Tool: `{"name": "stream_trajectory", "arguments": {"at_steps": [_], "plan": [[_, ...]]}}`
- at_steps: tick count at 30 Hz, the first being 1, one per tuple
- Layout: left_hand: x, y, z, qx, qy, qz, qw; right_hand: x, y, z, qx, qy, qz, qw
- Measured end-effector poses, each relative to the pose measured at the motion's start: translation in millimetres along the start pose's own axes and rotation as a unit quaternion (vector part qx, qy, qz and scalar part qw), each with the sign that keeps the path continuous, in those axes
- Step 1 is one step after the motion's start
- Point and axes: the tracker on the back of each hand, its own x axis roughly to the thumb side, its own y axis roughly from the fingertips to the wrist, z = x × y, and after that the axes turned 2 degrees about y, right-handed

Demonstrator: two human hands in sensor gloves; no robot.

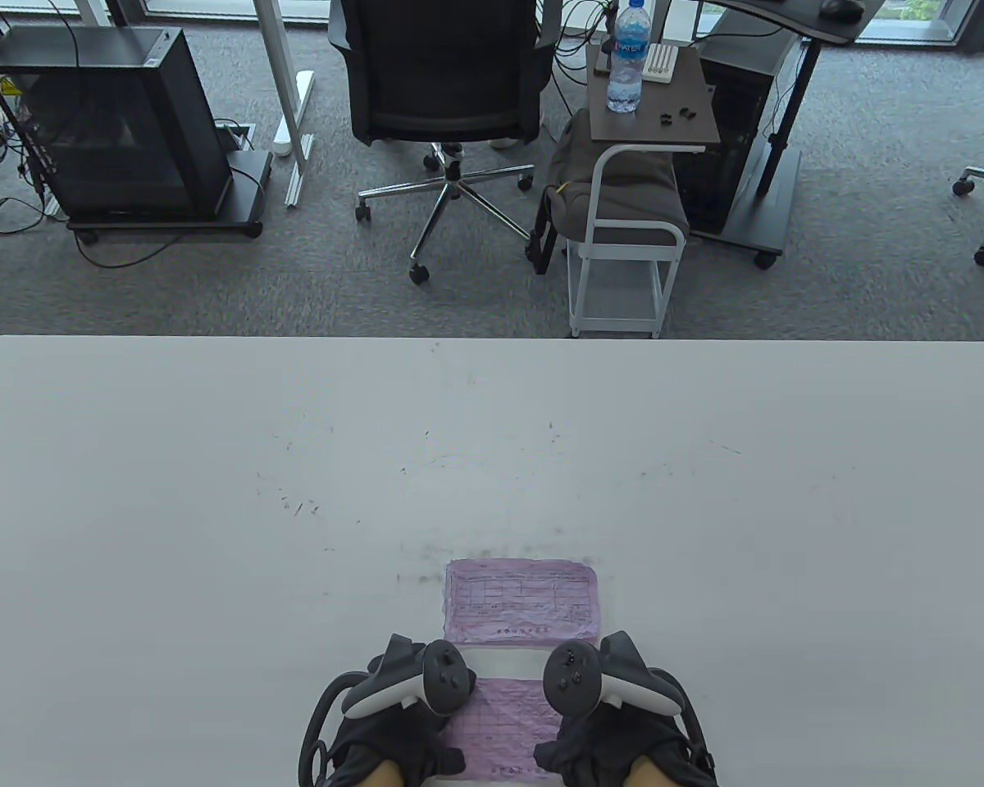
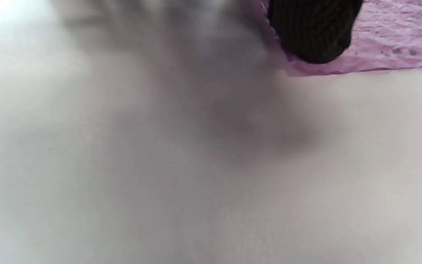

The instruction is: Flatten crumpled invoices and stack

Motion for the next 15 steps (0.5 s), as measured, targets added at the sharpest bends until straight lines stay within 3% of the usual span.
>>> {"name": "stream_trajectory", "arguments": {"at_steps": [3, 5, 8, 10, 15], "plan": [[0.0, -0.3, -0.3, 0.001, -0.001, 0.000, 1.000, -6.7, 7.5, 7.8, -0.043, -0.011, 0.007, 0.999], [-0.2, -0.4, -0.5, 0.001, -0.001, 0.000, 1.000, -6.7, 12.8, 15.3, -0.102, -0.003, 0.022, 0.994], [-0.4, -0.6, -0.6, 0.002, -0.001, 0.002, 1.000, 2.1, 19.0, 20.6, -0.191, 0.012, 0.066, 0.979], [-0.4, -0.8, -0.6, 0.003, -0.002, 0.004, 1.000, 12.7, 19.7, 19.8, -0.221, 0.038, 0.095, 0.970], [-0.5, -1.0, -0.6, 0.005, -0.002, 0.008, 1.000, 45.2, 13.7, 7.5, -0.202, 0.132, 0.144, 0.960]]}}
